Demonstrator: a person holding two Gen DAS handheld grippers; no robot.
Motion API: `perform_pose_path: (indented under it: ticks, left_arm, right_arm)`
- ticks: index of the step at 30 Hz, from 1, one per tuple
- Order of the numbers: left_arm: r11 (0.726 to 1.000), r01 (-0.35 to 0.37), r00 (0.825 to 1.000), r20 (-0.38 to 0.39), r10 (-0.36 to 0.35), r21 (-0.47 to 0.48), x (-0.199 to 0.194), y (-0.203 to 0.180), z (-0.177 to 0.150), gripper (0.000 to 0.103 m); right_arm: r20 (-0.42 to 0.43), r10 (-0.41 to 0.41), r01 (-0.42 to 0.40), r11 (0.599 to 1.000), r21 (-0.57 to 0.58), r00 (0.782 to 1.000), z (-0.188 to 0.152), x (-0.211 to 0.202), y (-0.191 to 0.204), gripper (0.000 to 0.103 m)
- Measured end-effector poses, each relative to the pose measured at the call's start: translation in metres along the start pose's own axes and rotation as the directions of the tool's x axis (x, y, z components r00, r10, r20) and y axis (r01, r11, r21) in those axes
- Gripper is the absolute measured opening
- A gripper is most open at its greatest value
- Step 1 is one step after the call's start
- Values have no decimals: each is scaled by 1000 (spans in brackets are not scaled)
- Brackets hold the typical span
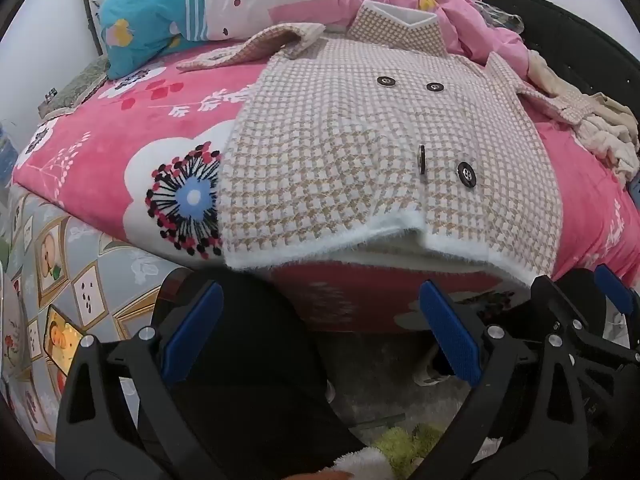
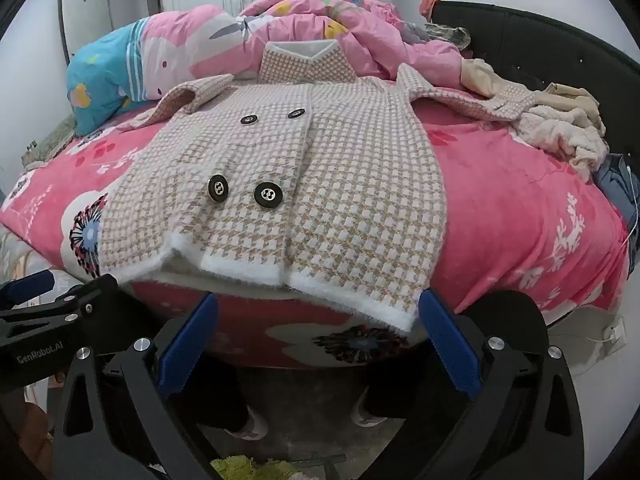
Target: Fold large clothes
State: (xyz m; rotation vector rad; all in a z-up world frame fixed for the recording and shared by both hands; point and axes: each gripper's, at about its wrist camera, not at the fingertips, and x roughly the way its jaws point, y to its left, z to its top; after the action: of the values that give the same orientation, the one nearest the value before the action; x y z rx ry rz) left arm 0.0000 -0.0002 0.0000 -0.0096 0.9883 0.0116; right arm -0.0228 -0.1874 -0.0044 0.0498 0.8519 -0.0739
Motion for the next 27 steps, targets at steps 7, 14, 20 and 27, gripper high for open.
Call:
perform_pose_path:
  ticks: [7,14,20,27]
  left_arm:
    - [1000,3,1000,-4,-3,-6,0,0,0,95]
    - [1000,5,1000,-8,-5,-11,0,-3,-3,95]
    - [1000,20,1000,-11,-20,-16,4,3,0,95]
    - [1000,24,1000,-14,-24,-18,5,3,0,95]
  right_arm:
    - [0,0,0,1000,-2,1000,1,1,0,97]
    - [5,-6,6,1000,-8,1000,1,4,-2,97]
    - [-1,-19,19,1000,-14,1000,2,2,5,97]
    - [-1,-19,19,1000,-14,1000,2,2,3,97]
